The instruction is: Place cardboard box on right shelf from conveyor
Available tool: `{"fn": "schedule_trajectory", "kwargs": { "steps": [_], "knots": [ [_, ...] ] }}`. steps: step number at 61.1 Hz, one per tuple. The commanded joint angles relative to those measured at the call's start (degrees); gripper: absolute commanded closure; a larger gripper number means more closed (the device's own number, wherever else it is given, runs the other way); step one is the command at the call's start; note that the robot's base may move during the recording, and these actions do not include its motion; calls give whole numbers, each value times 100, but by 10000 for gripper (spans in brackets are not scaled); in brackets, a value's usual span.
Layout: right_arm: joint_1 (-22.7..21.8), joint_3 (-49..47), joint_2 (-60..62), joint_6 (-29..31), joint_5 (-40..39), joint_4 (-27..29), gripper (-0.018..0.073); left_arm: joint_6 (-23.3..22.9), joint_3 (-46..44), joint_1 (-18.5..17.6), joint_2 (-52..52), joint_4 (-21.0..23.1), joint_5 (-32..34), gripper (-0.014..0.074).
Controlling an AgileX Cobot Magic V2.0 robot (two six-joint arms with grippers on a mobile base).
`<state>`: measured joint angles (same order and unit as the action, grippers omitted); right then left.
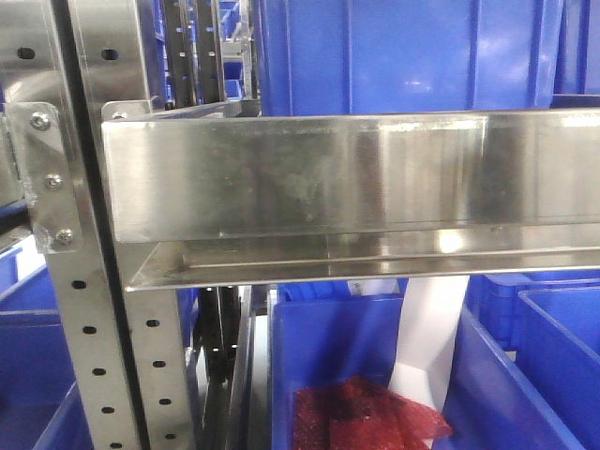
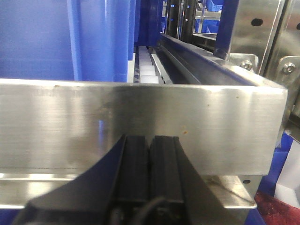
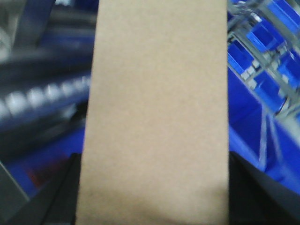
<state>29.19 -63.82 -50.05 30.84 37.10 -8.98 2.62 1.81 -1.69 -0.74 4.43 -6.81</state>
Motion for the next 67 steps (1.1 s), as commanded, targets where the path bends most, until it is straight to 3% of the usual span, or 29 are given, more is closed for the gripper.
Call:
{"fn": "schedule_trajectory", "kwargs": {
  "steps": [1,15,22,36,60,64,67],
  "knots": [
    [-114,-363,-325,1345,-328,28,326,1,52,11,-81,34,489,713],
    [-847,-363,-1023,3738,-354,324,326,1,52,11,-81,34,489,712],
    [-1126,-363,-1371,4345,-574,409,326,1,52,11,-81,34,489,713],
    [-1233,-363,-2078,4411,-1269,898,326,1,52,11,-81,34,489,713],
    [-1503,-363,-2921,4401,-1694,1149,321,1,52,11,-81,34,489,713],
    [-1559,-320,-2978,4302,-1729,1369,272,1,52,11,-81,34,489,713],
    [-1601,-254,-2988,4197,-1782,1558,182,1,52,11,-81,34,489,713]
  ]
}}
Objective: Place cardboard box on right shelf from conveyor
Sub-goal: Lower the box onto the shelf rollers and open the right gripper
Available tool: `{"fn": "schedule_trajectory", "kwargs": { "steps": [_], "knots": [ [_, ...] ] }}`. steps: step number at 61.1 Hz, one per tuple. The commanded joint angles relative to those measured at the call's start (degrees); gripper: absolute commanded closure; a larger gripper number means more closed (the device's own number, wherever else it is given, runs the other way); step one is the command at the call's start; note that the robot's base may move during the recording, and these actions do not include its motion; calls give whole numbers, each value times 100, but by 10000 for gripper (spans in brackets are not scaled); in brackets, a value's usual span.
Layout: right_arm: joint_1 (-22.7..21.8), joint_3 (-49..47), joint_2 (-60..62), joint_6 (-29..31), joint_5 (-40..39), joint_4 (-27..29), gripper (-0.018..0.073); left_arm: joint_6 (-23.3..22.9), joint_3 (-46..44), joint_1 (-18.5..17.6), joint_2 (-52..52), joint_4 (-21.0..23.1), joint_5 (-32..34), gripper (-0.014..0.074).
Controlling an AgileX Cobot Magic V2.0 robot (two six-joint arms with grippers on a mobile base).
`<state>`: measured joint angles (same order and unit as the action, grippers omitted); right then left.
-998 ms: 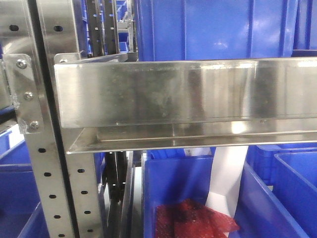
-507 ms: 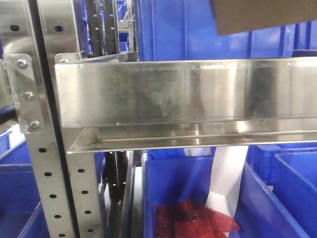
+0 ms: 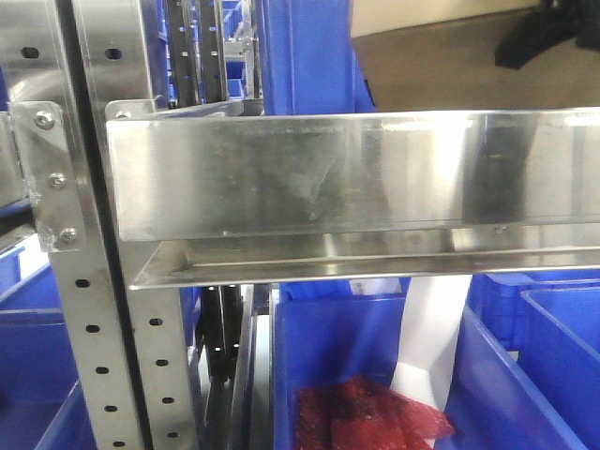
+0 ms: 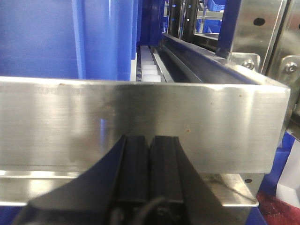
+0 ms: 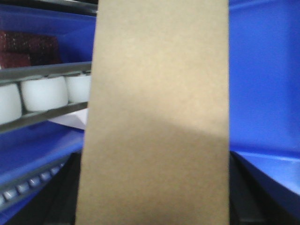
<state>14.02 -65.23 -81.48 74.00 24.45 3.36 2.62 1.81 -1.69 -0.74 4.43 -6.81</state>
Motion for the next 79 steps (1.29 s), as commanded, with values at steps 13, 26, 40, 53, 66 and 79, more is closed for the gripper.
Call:
{"fn": "schedule_trajectory", "kwargs": {
  "steps": [13,26,40,53,66,79],
  "knots": [
    [-109,227,155,-231,-709,496,-70,1,52,11,-81,34,489,713],
    [-109,231,318,-500,-478,874,-69,1,52,11,-81,34,489,713],
    [-109,231,794,-1565,-452,1219,-69,1,52,11,-81,34,489,712],
    [-109,329,1198,-3235,-410,1219,-69,1,52,11,-81,34,489,713],
    [-109,924,1797,-4411,-613,1192,-53,1,52,11,-81,34,489,713],
    [-109,1729,3028,-5936,-1036,1003,172,1,52,11,-81,34,489,713]
  ]
}}
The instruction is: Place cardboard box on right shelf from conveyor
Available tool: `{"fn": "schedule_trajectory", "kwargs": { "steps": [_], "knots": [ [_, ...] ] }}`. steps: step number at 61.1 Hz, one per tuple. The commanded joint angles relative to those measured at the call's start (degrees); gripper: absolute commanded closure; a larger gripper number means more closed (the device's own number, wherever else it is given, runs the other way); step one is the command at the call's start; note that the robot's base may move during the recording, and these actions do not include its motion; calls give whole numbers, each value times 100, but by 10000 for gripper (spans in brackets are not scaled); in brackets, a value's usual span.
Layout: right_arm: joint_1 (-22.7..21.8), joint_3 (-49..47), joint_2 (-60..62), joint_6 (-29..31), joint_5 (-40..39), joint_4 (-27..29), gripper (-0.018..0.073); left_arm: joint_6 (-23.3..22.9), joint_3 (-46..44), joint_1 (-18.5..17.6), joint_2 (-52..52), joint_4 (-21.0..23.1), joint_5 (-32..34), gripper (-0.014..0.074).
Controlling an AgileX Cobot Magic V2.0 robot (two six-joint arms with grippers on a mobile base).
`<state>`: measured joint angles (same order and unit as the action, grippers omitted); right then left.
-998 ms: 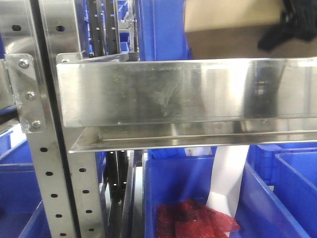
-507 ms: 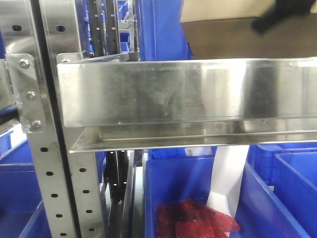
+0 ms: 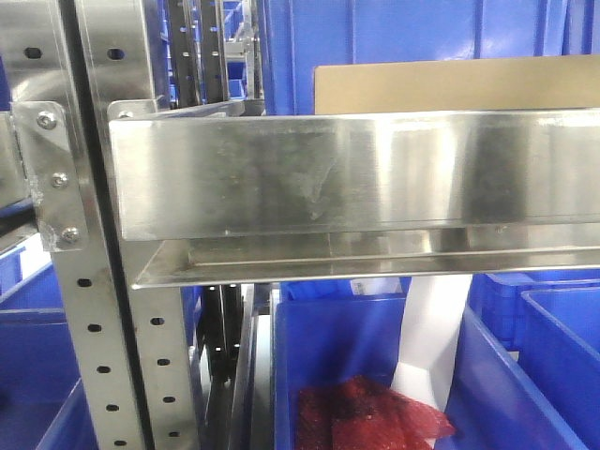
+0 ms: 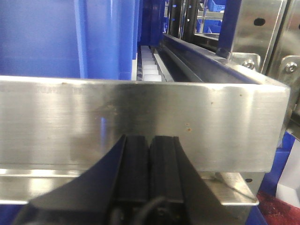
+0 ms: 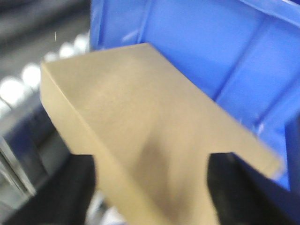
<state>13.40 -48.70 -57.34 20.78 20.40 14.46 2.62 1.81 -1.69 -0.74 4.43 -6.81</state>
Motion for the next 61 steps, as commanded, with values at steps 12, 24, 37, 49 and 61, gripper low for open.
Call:
{"fn": "schedule_trajectory", "kwargs": {
  "steps": [12,24,37,49,61],
  "knots": [
    [-46,718,1888,-2044,-653,-1033,490,1,52,11,-81,34,489,713],
    [-46,1290,2887,-2461,-685,-1314,503,1,52,11,-81,34,489,713],
    [-46,1652,3182,-2461,-634,-1314,503,1,52,11,-81,34,489,713],
    [-46,1659,3177,-2461,-585,-1314,503,1,52,11,-81,34,489,713],
    [-46,1659,3177,-2461,-579,-1314,503,1,52,11,-81,34,489,713]
  ]
}}
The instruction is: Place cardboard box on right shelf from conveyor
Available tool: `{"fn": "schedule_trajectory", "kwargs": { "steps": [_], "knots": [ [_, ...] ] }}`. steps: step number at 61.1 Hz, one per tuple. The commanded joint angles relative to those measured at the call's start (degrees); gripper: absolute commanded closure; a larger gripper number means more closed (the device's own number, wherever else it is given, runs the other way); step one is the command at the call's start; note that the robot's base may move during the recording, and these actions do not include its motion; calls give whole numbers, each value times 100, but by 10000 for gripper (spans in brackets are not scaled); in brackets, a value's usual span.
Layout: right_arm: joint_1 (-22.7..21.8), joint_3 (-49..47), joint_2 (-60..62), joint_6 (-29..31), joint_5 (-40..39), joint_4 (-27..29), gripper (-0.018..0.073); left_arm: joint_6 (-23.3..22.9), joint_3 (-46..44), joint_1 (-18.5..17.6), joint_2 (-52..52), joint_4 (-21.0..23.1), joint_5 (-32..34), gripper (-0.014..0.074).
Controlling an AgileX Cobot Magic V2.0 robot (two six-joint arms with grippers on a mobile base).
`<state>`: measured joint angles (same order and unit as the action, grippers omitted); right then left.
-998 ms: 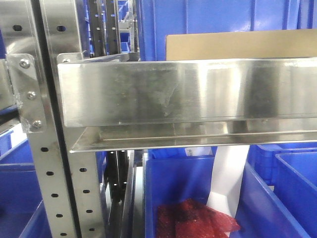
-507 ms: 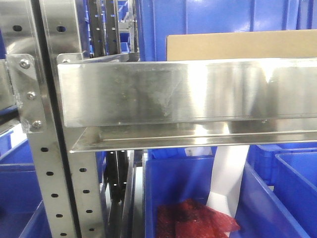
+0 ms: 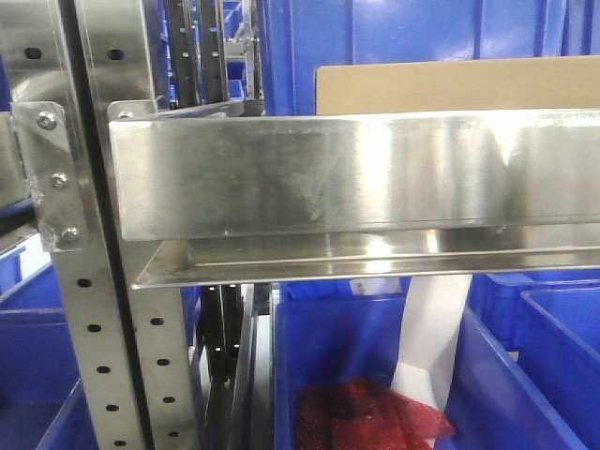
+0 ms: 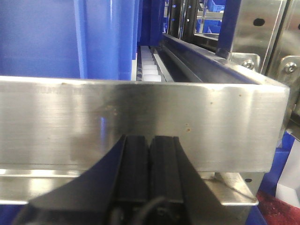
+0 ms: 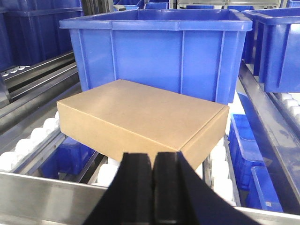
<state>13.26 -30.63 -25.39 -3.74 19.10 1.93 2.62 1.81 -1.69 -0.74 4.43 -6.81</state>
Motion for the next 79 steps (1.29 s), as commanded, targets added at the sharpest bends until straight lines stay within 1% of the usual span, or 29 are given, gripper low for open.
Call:
{"fn": "schedule_trajectory", "kwargs": {
  "steps": [1,14,17,22,30,36,43,51,60,63,66,79],
  "knots": [
    [-33,-147,-19,-8,-448,-61,503,1,52,11,-81,34,489,712],
    [-45,-147,25,-2,-435,-66,503,1,52,11,-81,34,489,713],
    [-77,-147,84,88,-399,-193,503,1,52,11,-81,34,489,713],
    [-299,-73,242,177,-435,-193,503,1,52,11,-81,34,489,713],
    [-836,411,736,190,-751,-193,503,1,52,11,-81,34,489,713],
    [-1204,1088,1168,190,-1143,-160,503,1,52,11,-81,34,489,713],
    [-1417,1887,1698,184,-1633,-120,503,1,52,11,-81,34,489,713],
    [-1479,2650,2223,184,-2100,-36,503,1,52,11,-81,34,489,712],
    [-1484,3229,2717,184,-2258,-34,503,1,52,11,-81,34,489,713],
    [-1490,3205,2694,184,-2008,-34,503,1,52,11,-81,34,489,712],
    [-1503,3205,2702,184,-1947,-39,503,1,52,11,-81,34,489,713],
    [-1503,3205,2702,184,-1940,-39,503,1,52,11,-81,34,489,713]
  ]
}}
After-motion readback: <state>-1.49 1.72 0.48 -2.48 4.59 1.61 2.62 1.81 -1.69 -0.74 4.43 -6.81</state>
